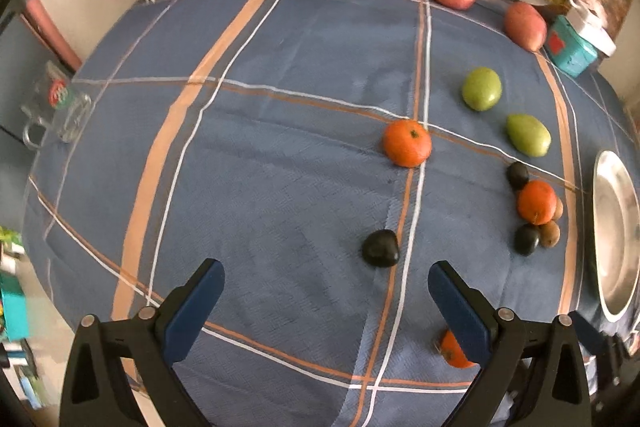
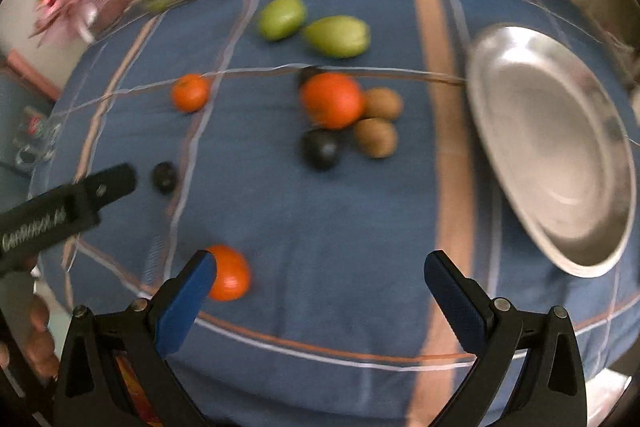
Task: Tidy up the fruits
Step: 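Grasp the dark plum with the left tool while the right tool grasps a tangerine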
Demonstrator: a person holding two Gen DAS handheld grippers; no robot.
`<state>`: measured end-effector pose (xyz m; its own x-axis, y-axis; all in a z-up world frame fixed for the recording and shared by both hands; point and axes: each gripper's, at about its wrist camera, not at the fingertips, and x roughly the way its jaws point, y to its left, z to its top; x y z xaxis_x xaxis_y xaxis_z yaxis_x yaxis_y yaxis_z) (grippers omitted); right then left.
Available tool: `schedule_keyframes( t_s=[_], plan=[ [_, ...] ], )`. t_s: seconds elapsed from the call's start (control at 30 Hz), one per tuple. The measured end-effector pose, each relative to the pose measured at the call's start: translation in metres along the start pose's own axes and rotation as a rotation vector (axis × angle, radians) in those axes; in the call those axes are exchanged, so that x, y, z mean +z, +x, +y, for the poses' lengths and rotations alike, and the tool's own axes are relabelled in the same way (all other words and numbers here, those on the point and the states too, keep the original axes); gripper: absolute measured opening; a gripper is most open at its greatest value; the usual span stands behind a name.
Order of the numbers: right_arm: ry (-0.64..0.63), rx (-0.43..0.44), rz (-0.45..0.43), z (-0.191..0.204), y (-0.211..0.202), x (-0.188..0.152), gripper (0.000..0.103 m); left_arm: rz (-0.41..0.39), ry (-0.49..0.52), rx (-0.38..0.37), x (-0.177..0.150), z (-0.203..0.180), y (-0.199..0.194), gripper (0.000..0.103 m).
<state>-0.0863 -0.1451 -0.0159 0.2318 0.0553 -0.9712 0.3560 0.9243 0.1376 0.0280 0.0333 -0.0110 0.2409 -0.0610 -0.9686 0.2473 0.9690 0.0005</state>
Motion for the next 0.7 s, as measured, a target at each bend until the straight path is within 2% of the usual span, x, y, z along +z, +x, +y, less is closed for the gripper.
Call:
schedule_keyframes(
  t_s=[0.07, 0.13, 0.17, 0.3, 0.4, 0.47, 0.7],
  plan=[
    [-0.026, 0.021, 0.004, 0.012, 0.006, 0.001, 0.103, 0.029, -0.011, -0.051, 0.001, 0.001, 0.009, 0.092],
    [-0.041, 0.035, -0.005, 0.022, 0.011, 0.003, 0.102, 0.052, -0.026, -0.09, 0.002, 0.001, 0.017, 0.089],
    [-0.045, 0.039, -0.006, 0.027, 0.015, 0.003, 0.097, 0.076, -0.031, -0.107, 0.002, 0.0, 0.019, 0.088],
    [-0.06, 0.067, 0.002, 0.049, 0.031, 0.006, 0.069, 0.046, -0.025, -0.133, 0.007, -0.003, 0.022, 0.084],
    [-0.07, 0.085, 0.017, 0.067, 0.046, 0.009, 0.059, 0.043, -0.031, -0.165, 0.011, -0.005, 0.028, 0.075],
    [-0.07, 0.108, 0.025, 0.077, 0.055, 0.011, 0.053, 0.059, -0.047, -0.199, 0.013, -0.004, 0.033, 0.063],
    [-0.081, 0.147, 0.063, 0.125, 0.099, 0.019, 0.037, 0.068, -0.081, -0.269, 0.02, -0.001, 0.047, 0.042]
  ],
)
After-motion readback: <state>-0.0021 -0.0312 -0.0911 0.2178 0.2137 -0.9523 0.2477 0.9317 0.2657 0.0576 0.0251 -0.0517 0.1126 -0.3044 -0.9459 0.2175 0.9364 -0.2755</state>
